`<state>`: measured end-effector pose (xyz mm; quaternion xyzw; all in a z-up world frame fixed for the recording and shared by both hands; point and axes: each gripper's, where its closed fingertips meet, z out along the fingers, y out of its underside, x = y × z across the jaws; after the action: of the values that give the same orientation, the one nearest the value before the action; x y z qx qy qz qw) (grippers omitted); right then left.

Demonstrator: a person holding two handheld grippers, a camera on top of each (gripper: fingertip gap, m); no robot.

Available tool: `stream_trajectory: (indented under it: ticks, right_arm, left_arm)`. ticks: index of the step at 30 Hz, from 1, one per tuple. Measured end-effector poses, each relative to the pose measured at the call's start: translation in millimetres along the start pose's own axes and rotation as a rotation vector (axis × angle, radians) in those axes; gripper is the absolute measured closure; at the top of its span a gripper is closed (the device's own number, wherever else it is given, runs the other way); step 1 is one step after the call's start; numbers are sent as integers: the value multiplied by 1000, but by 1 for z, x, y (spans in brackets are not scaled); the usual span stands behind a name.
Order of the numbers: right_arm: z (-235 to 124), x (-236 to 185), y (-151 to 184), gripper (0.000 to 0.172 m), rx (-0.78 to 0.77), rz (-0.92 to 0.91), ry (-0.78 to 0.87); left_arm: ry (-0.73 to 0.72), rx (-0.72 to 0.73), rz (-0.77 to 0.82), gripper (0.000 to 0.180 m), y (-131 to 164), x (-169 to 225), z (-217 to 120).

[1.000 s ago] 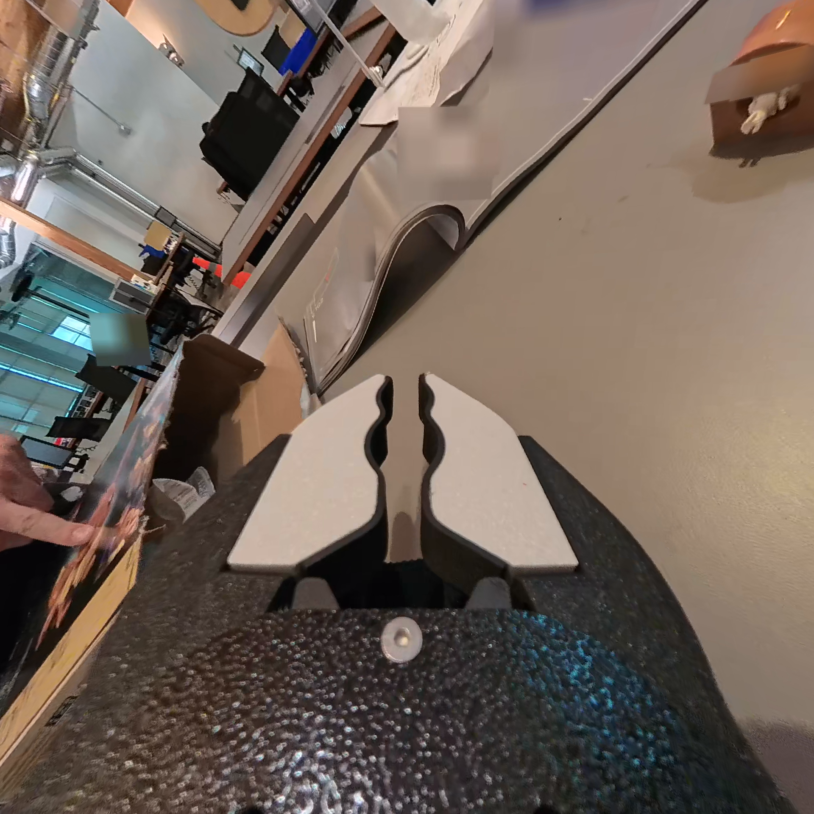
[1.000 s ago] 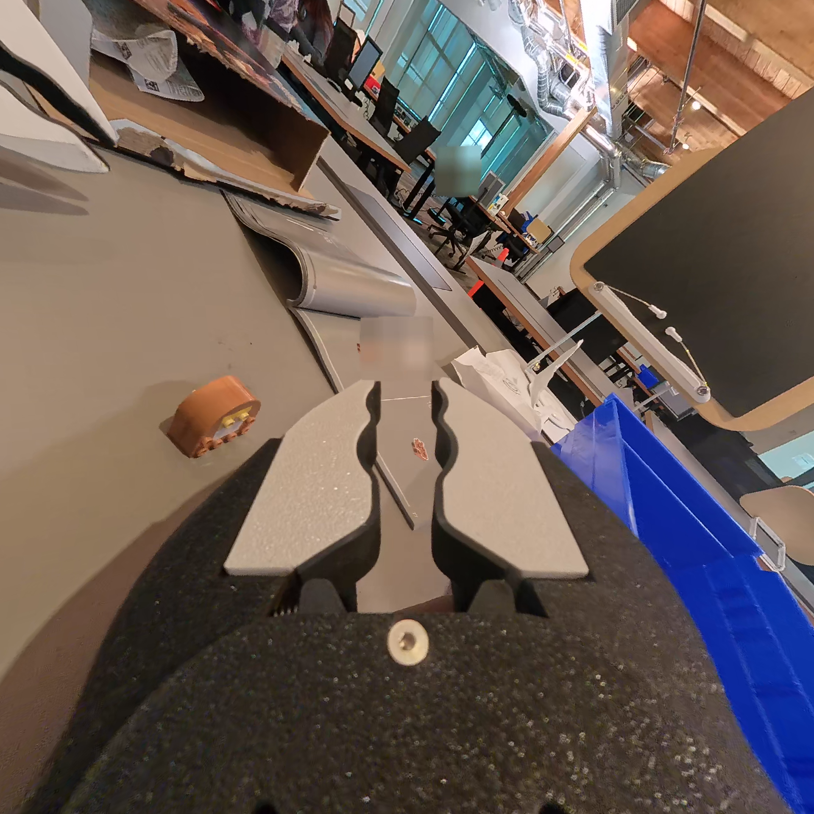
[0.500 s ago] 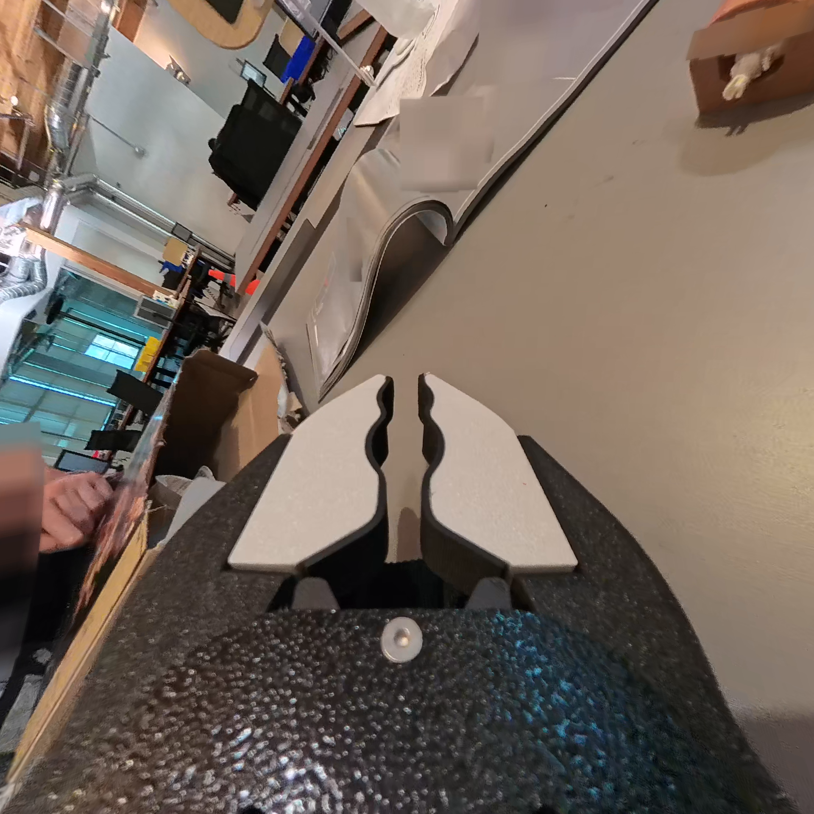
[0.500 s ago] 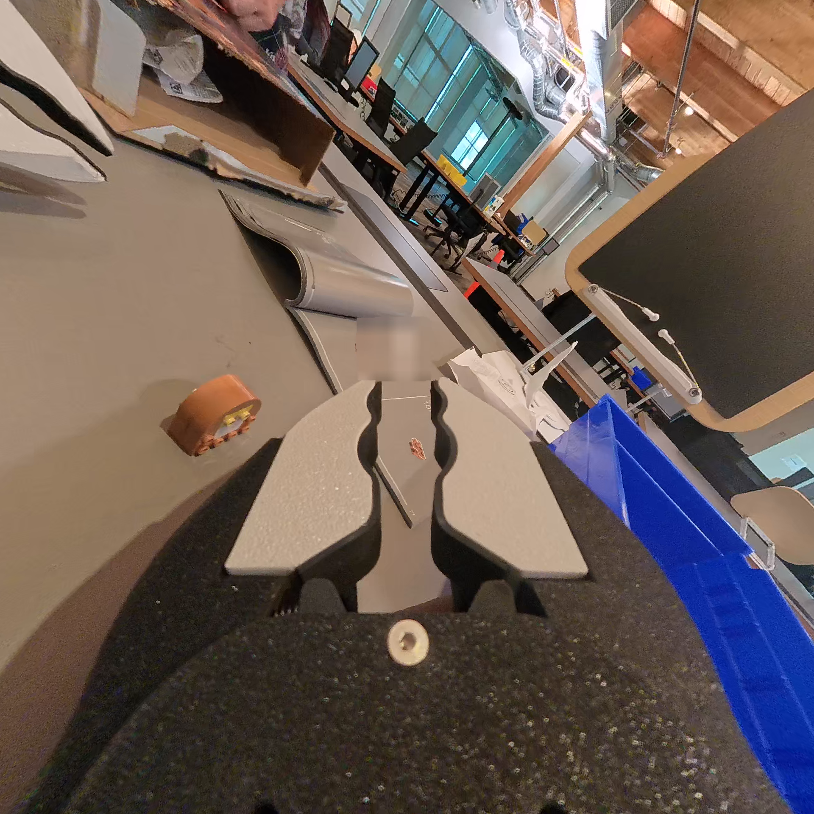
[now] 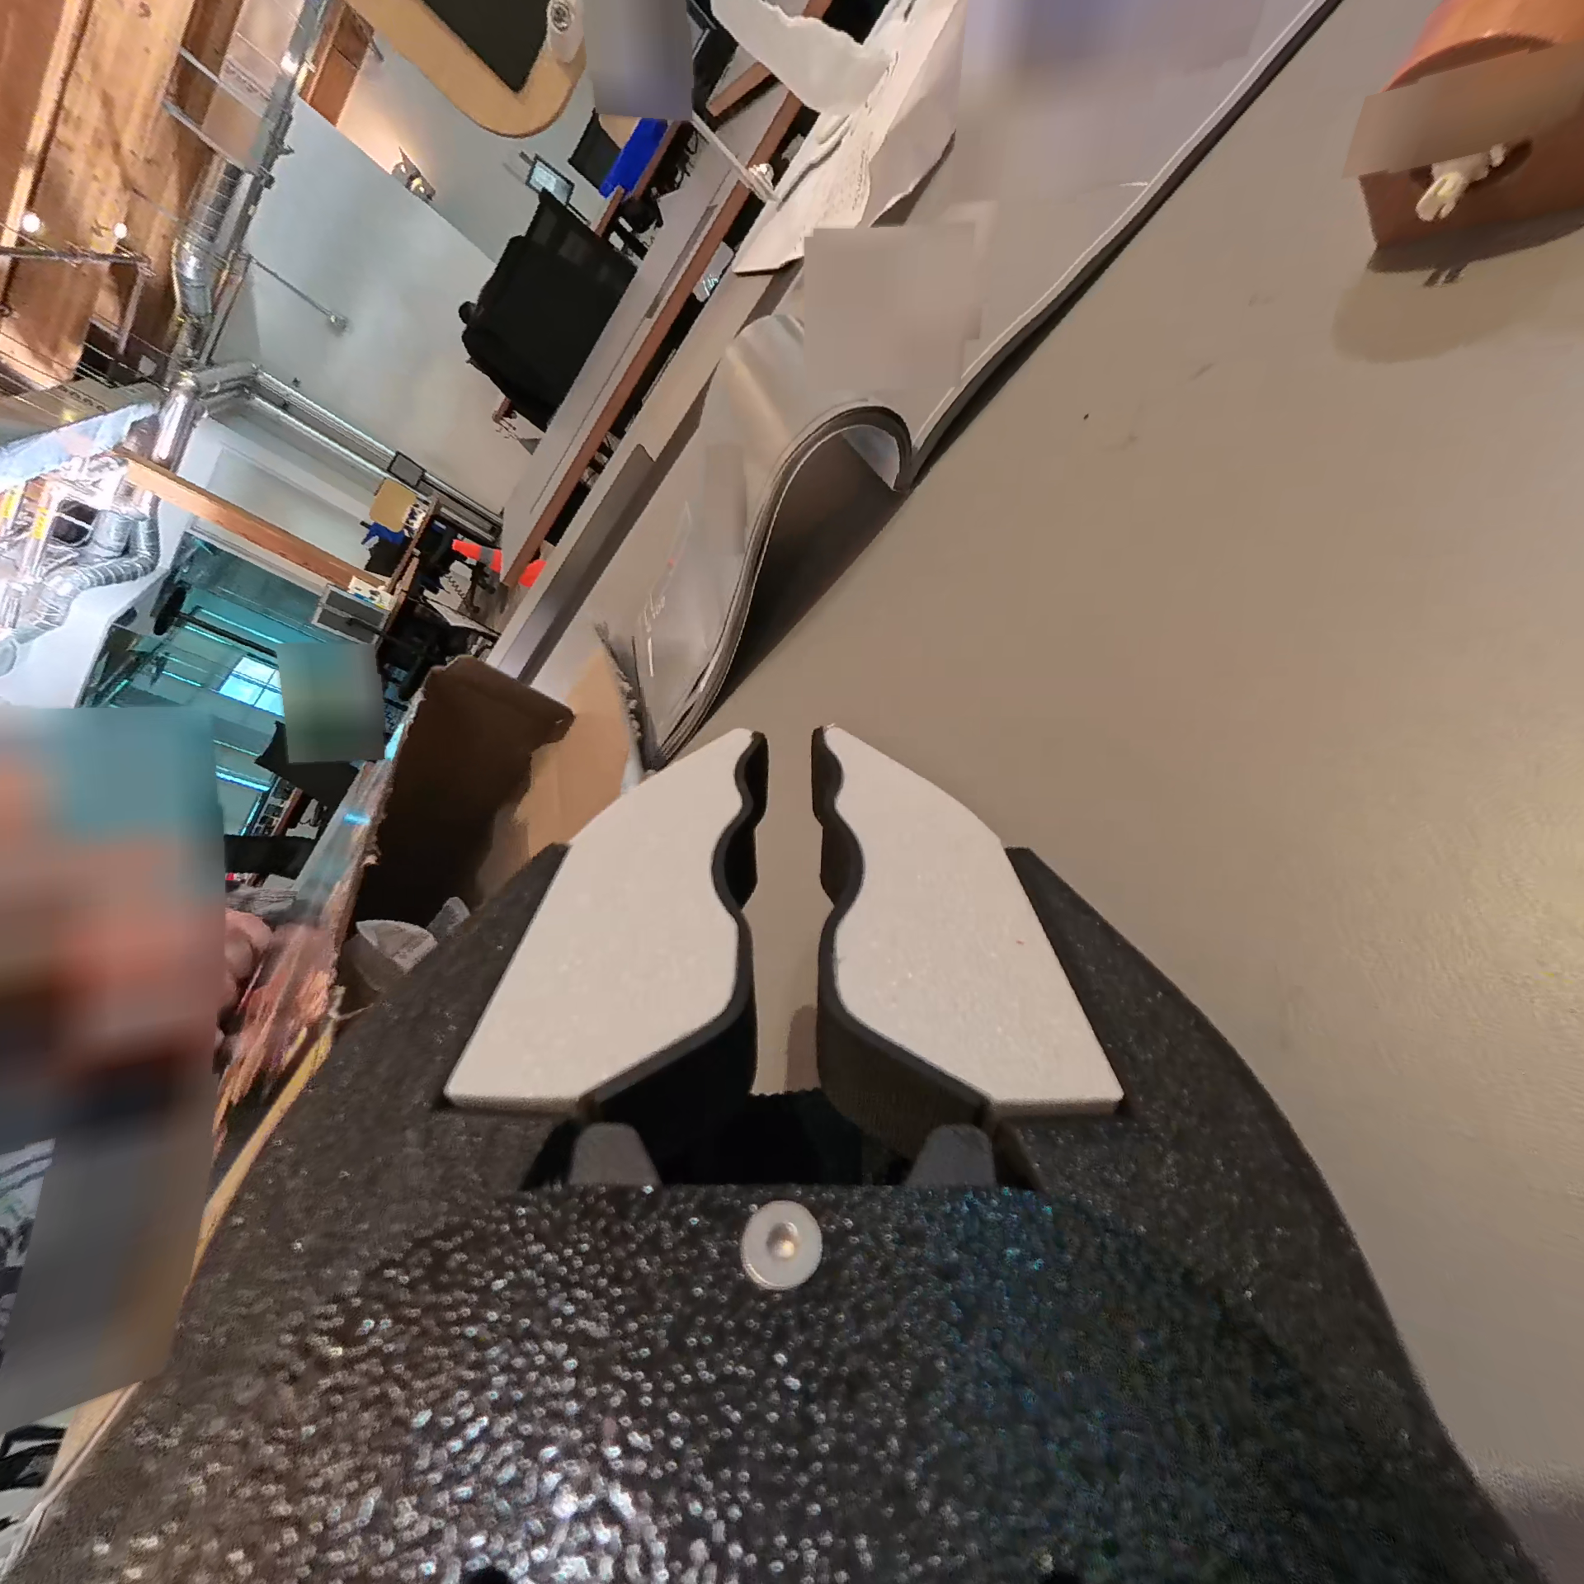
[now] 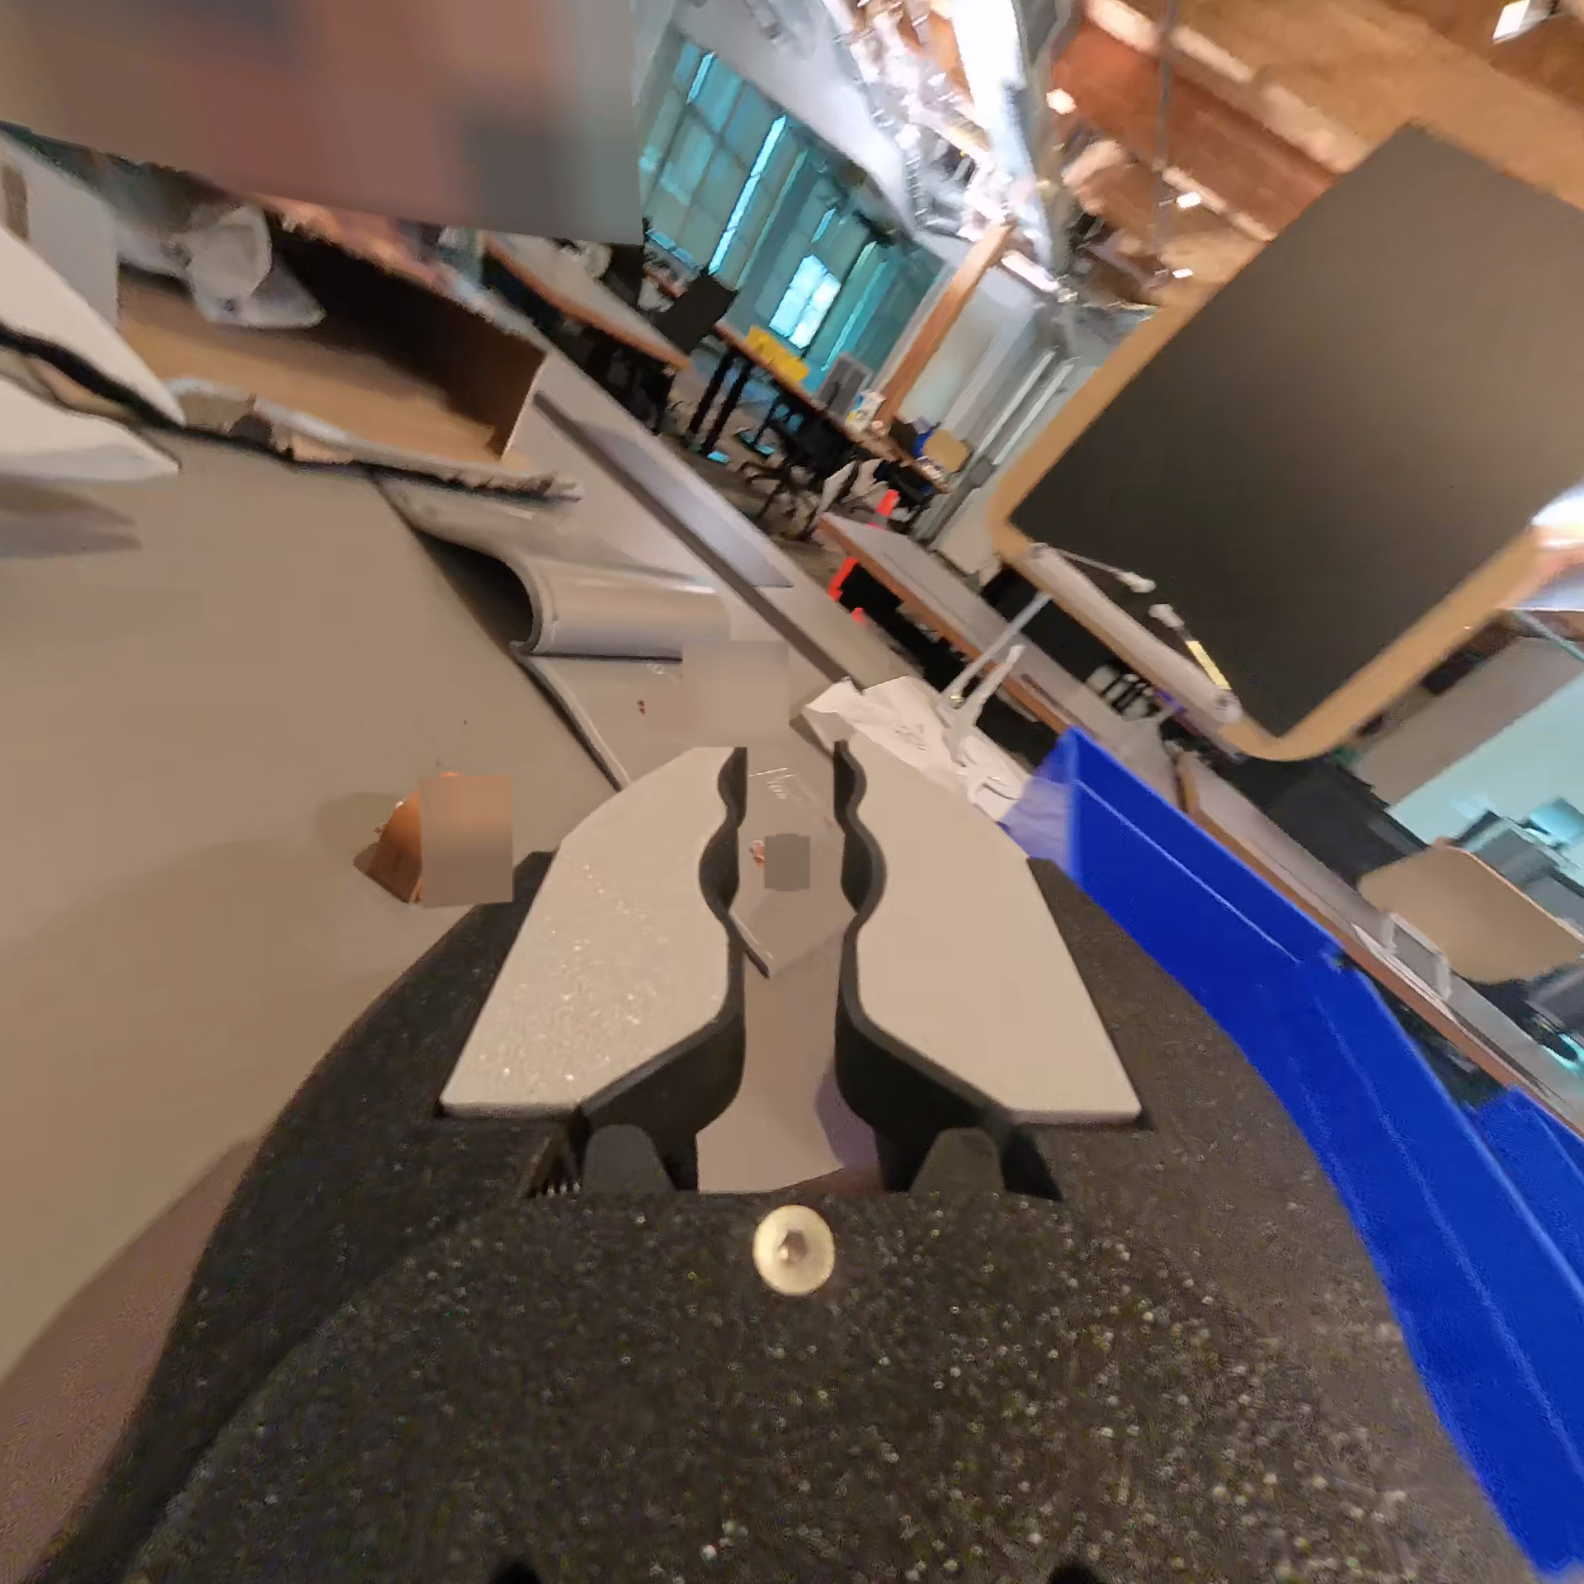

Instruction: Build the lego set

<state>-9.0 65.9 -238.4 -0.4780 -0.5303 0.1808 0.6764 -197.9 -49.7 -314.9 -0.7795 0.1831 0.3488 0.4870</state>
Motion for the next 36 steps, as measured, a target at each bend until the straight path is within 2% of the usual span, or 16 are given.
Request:
stream_trajectory:
  ticks: [3, 6, 9, 11, 13, 15, 20, 22, 24, 26, 28, 30, 32, 36]
  right_arm:
    - [-45, 20, -4, 165, 32, 76, 105]
    - [-83, 45, 13, 172, -28, 131, 178]
    - [-123, 99, 22, 172, -91, 79, 319]
    - [-140, 134, 31, 172, -159, 122, 332]
    - [-146, 148, 45, 172, -240, 243, 260]
    - [-147, 152, 48, 172, -228, 272, 257]
    - [-140, 139, 73, 172, -329, 172, 260]
    - [-139, 150, 81, 172, -406, 91, 249]
    - [-138, 174, 87, 172, -478, 83, 226]
    - [-137, 187, 89, 172, -540, 157, 113]
    - [-136, 185, 92, 172, -618, 221, -30]
    - [-134, 190, 100, 172, -696, 184, -52]
    - [-131, 176, 107, 172, -762, 177, -138]
    - [-126, 173, 116, 172, -835, 112, -125]
  left_arm:
    - [-8, -2, 11, 171, 0, 1, -3]
    - [-19, -7, 24, 171, 1, 3, -6]
    - [-24, -7, 33, 171, 0, 5, -9]
    - [-25, -4, 37, 171, -1, 6, -11]
    - [-29, -5, 33, 171, -1, 5, -11]
    - [-17, -4, -10, 171, 0, 2, -11]
    - [13, 73, -299, 171, -1, -27, -19]
    - [15, 98, -397, 171, 3, -39, -20]
    - [11, 98, -387, 171, 4, -40, -18]
    - [-25, 91, -306, 172, 2, -36, -16]
    - [-57, 84, -221, 172, -1, -31, -13]
    - [-27, 75, -182, 172, -4, -23, -9]
    - [-15, 81, -190, 172, -6, -22, -7]
    - [2, 85, -210, 172, -6, -22, -6]
